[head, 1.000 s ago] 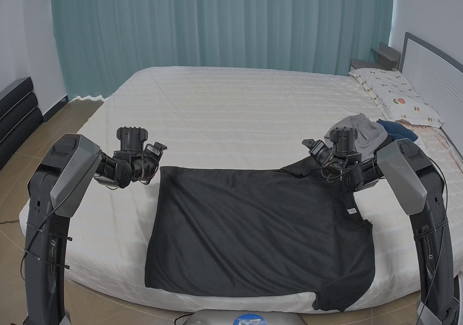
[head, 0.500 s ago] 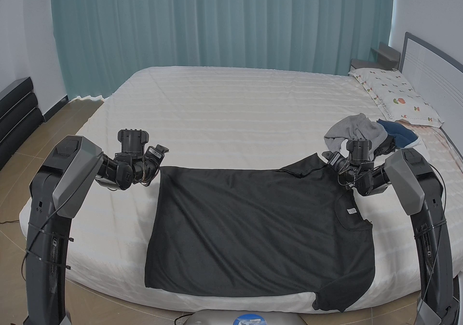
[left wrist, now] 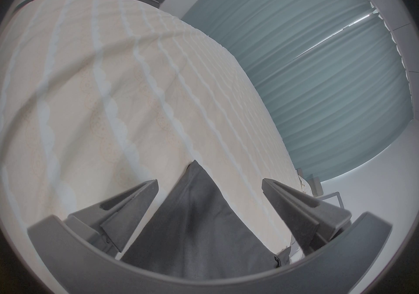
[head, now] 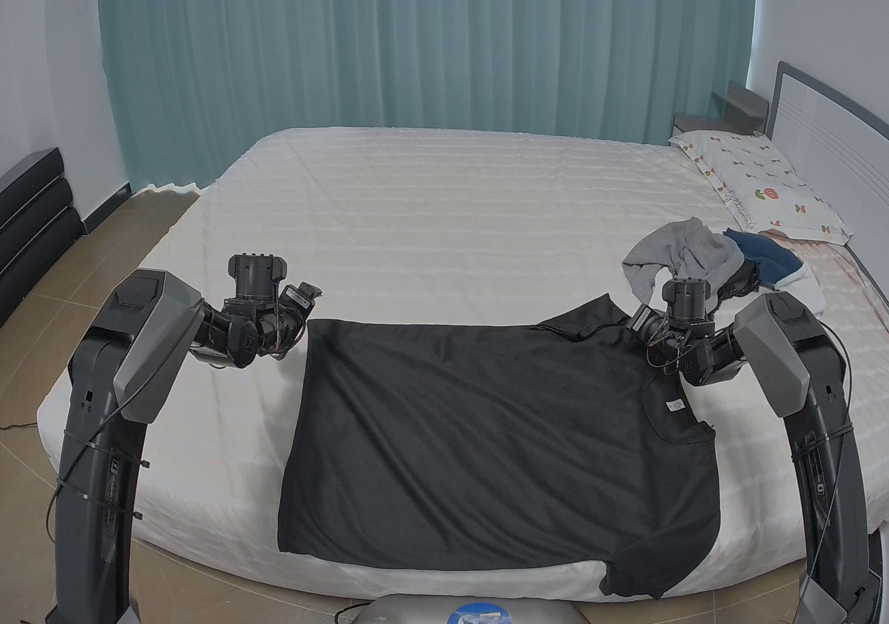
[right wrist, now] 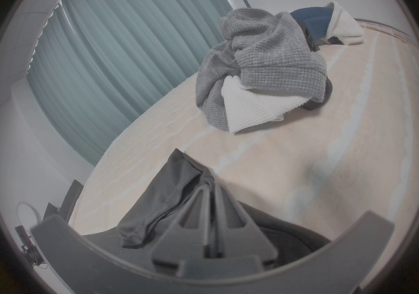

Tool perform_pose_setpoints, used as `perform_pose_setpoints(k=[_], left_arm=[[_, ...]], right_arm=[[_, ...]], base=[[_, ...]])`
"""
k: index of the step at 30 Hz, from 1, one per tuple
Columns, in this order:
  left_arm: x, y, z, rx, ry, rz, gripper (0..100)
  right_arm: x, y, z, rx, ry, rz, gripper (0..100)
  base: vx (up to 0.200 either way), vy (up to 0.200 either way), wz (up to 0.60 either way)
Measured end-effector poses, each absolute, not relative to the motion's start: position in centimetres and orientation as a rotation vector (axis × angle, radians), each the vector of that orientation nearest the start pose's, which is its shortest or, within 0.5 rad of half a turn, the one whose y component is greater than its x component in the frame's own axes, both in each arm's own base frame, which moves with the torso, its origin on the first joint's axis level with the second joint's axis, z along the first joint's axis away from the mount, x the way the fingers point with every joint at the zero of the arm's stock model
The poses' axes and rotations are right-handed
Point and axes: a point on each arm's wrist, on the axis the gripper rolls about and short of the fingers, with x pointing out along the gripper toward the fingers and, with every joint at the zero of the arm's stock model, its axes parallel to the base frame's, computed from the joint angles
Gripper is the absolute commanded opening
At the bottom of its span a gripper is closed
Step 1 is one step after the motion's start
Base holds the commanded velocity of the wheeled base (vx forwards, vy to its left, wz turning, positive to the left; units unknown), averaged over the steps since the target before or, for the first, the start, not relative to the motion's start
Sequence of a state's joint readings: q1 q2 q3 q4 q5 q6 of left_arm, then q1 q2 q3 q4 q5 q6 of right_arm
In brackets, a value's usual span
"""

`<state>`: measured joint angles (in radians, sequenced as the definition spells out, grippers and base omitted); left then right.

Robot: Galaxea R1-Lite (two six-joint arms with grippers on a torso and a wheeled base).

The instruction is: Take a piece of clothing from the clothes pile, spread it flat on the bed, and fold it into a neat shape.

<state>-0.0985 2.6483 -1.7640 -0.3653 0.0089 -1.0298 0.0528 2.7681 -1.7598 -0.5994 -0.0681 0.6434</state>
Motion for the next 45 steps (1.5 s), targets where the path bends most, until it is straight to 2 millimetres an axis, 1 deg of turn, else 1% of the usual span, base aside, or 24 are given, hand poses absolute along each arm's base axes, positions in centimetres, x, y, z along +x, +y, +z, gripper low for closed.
perform_pose_setpoints(k=[3, 8, 15, 16, 22, 28, 33, 37, 40, 43, 45], left_arm=[[52.4, -5.1, -0.1, -0.966, 0.508, 0.185, 100], [53.2, -5.4, -0.8, -0.927, 0.492, 0.178, 100], [53.9, -5.9, -2.1, -0.902, 0.535, 0.197, 100], [54.0, -5.9, -2.2, -0.900, 0.539, 0.199, 0], [54.2, -6.4, -2.7, -0.898, 0.543, 0.191, 0], [54.2, -6.4, -2.7, -0.899, 0.539, 0.189, 0], [54.3, -6.4, -2.6, -0.905, 0.526, 0.191, 0], [54.6, -6.3, -1.9, -0.912, 0.454, 0.193, 0], [55.1, -6.3, -0.7, -0.929, 0.322, 0.166, 0], [55.3, -6.2, -0.3, -0.934, 0.269, 0.159, 0], [55.3, -6.3, -0.5, -0.931, 0.266, 0.168, 0]], right_arm=[[52.9, 2.5, -3.4, 0.610, 0.351, -0.135, 0], [52.1, 2.3, -3.2, 0.609, 0.328, -0.122, 0], [52.0, 1.6, -1.7, 0.622, 0.217, -0.103, 0], [52.0, 1.5, -1.6, 0.623, 0.203, -0.102, 0], [52.0, 1.3, -1.1, 0.632, 0.149, -0.095, 0], [51.8, 1.4, -1.5, 0.625, 0.146, -0.102, 0], [52.0, 0.8, -1.2, 0.634, 0.119, -0.110, 0], [52.1, 0.6, -0.5, 0.637, 0.058, -0.106, 0], [52.2, 0.4, -0.2, 0.635, 0.024, -0.113, 0], [52.4, 0.0, -0.3, 0.633, 0.009, -0.125, 0], [52.6, -0.1, -0.4, 0.631, 0.003, -0.131, 0]], base=[[0.000, 0.000, 0.00], [0.000, 0.000, 0.00], [0.000, 0.000, 0.00], [0.000, 0.000, 0.00], [0.000, 0.000, 0.00], [0.000, 0.000, 0.00], [0.000, 0.000, 0.00], [0.000, 0.000, 0.00], [0.000, 0.000, 0.00], [0.000, 0.000, 0.00], [0.000, 0.000, 0.00]])
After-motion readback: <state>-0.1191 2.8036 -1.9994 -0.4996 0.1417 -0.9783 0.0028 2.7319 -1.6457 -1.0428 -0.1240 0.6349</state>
